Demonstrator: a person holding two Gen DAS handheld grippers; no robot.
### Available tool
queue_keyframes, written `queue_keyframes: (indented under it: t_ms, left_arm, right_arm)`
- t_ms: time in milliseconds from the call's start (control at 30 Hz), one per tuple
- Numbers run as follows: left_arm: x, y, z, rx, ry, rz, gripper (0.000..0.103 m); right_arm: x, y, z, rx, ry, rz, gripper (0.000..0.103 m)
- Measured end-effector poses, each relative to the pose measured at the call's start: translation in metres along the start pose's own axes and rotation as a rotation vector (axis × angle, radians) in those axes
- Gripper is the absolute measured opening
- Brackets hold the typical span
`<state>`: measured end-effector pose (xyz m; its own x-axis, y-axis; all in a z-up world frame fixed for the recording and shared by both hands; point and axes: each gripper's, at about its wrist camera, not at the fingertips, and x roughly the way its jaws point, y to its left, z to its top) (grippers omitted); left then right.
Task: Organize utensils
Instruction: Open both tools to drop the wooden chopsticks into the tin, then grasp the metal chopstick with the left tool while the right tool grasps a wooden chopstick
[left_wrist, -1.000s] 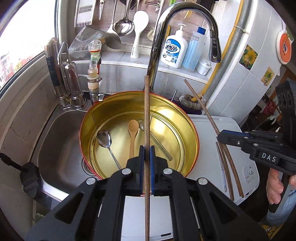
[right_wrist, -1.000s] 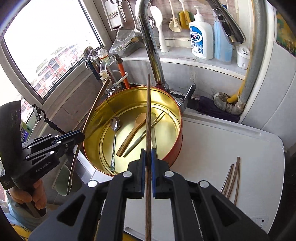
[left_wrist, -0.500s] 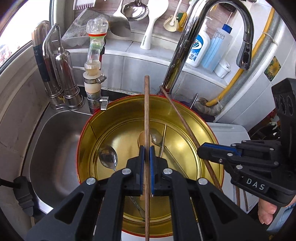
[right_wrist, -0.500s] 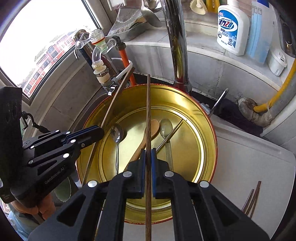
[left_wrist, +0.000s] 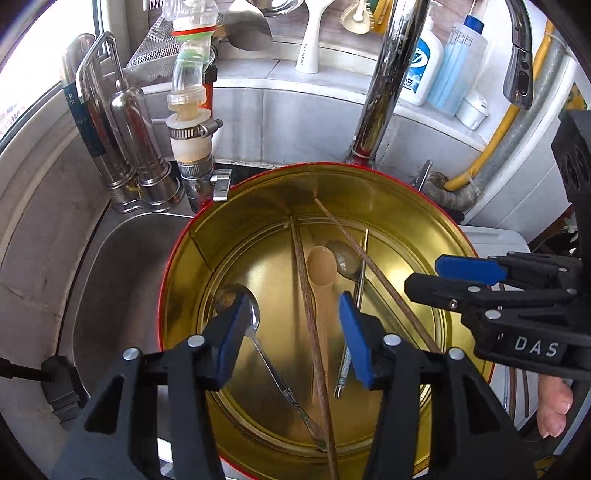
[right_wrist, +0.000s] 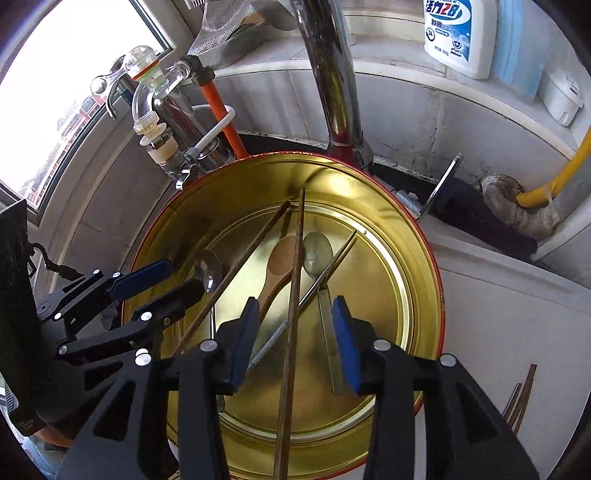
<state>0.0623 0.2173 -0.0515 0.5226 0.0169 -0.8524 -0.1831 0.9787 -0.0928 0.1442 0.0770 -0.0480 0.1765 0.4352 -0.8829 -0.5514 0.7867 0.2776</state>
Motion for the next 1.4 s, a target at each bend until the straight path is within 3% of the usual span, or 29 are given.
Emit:
queue_keyframes:
  t_ms: [367,767,967,1100,1400]
  left_arm:
    - [-0.002,-0.004,-0.011,0.003,0.011,-0.004,0.054]
    - [-0.009,-0.009,-0.015,0.009,0.000,0.000,0.054]
    - [-0.025,-0.021,-0.021,0.027,-0.031,-0.003,0.063]
    - [-0.042,-0.037,-0.028,0.045,-0.076,-0.037,0.072]
    - [-0.061,-0.103,-0.043,0.166,-0.076,-0.166,0.077]
  right_arm:
    - [-0.008,0.006,-0.006,-0.019,-0.020,0.014,0.061]
    - [-0.019,0.008,-0.013,-0.027,-0.039,0.012,0.061]
    - [-0.036,0.002,-0.024,-0.009,-0.079,-0.014,0.071]
    - [-0.058,-0.013,-0.040,0.034,-0.121,-0.031,0.089]
    - [-0.108,-0.079,-0.095,0.161,-0.197,-0.152,0.092]
